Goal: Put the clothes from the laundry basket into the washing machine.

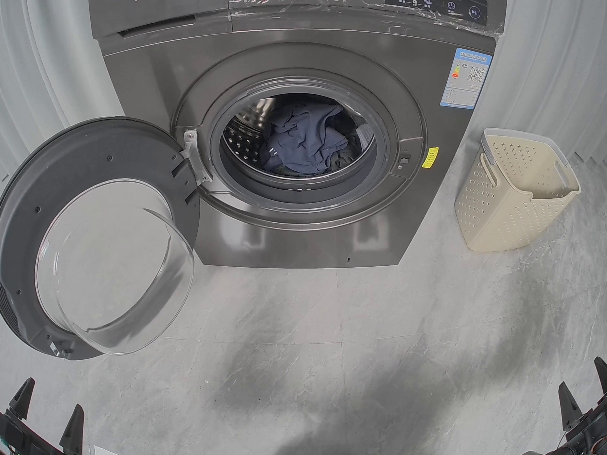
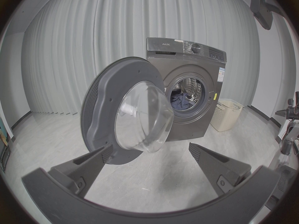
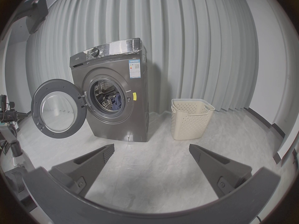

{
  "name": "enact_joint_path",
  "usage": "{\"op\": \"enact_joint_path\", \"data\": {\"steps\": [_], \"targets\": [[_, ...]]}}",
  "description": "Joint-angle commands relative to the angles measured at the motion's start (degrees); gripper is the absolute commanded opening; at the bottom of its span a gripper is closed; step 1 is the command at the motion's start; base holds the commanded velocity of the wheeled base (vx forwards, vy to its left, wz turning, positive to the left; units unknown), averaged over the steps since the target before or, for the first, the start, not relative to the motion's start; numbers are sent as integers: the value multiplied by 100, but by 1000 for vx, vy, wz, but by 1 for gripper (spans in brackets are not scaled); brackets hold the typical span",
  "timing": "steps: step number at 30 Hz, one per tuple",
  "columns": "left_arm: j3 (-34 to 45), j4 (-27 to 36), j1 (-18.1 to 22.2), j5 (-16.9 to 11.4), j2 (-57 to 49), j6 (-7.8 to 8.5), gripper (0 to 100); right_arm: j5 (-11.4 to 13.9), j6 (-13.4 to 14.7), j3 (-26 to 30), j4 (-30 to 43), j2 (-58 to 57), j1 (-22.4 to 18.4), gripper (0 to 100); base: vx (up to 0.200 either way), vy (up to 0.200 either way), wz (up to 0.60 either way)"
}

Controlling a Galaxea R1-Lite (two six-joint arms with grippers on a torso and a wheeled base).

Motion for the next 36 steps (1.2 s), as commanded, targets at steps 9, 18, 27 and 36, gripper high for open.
{"op": "enact_joint_path", "data": {"steps": [9, 18, 27, 36], "targets": [[92, 1, -1, 1, -55, -7, 100, -105, 28, 101, -4, 17, -26, 100, -22, 0, 67], [92, 1, -1, 10, -55, -16, 100, -105, 11, 101, -4, 8, 0, 100, 0, 111, 133], [92, 1, -1, 10, -55, -7, 100, -105, 20, 101, -4, 8, 0, 100, 0, 200, 0], [92, 1, -1, 10, -55, -7, 100, -105, 37, 101, -4, 8, -9, 100, 0, 89, 0]]}}
